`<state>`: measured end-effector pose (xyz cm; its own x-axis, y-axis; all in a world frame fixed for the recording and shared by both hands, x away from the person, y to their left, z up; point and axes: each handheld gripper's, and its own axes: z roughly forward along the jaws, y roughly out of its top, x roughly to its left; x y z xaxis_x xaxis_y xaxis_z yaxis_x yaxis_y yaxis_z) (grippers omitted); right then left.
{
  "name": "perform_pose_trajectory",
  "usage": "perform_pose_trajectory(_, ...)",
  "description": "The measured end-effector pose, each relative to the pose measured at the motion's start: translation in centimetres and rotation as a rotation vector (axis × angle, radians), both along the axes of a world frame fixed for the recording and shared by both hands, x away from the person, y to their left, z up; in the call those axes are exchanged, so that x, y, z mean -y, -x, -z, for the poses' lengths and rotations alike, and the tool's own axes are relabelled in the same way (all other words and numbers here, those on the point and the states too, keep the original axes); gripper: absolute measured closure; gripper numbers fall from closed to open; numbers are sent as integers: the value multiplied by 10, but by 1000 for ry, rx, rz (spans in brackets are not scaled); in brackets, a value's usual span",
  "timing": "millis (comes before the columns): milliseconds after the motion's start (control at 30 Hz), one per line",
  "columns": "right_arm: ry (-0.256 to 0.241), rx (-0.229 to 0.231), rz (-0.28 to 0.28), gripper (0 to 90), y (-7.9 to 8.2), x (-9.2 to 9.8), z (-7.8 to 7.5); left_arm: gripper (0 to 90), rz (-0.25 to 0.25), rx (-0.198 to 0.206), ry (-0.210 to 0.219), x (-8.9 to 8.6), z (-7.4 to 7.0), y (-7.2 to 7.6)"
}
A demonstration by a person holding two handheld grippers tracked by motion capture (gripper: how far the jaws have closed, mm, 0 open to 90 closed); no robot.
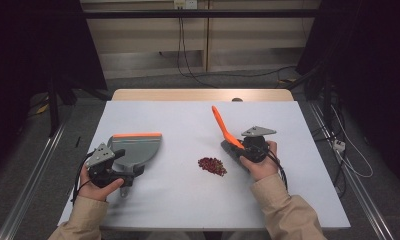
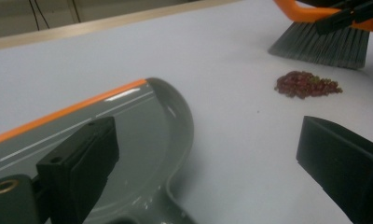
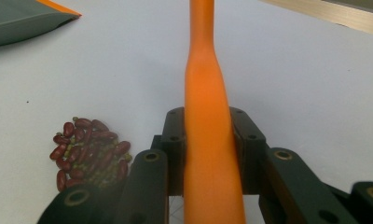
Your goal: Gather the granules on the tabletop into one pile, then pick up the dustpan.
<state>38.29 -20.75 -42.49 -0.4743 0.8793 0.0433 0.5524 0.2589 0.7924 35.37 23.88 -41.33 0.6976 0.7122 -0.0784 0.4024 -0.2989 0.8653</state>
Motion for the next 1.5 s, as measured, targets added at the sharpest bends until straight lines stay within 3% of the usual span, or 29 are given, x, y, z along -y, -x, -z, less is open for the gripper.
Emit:
perform_pose_trajectory(233, -79, 30, 47, 709, 4, 11, -2, 61, -49, -31, -41, -6, 7, -1)
perform_pose_trajectory(333, -86, 53, 51, 709, 5, 12, -5, 67, -71, -42, -68, -7, 11, 0)
perform_pose_trajectory(600, -112, 62, 51, 709, 7, 15, -7, 90, -128, -73, -126, -12, 21, 0)
perform_pose_trajectory(867, -115, 72, 56, 709, 8, 14, -6, 91, -147, -90, -149, -13, 25, 1)
perform_pose_trajectory(1000, -118, 71, 54, 709, 8, 13, -5, 95, -164, -121, -156, -17, 27, 0)
perform_pose_trajectory(1233, -119, 66, 56, 709, 8, 13, -4, 101, -192, -121, -159, -23, 25, 0)
perform_pose_trajectory(1500, -127, 69, 58, 709, 9, 14, -4, 239, -206, -142, -142, -28, 21, -2)
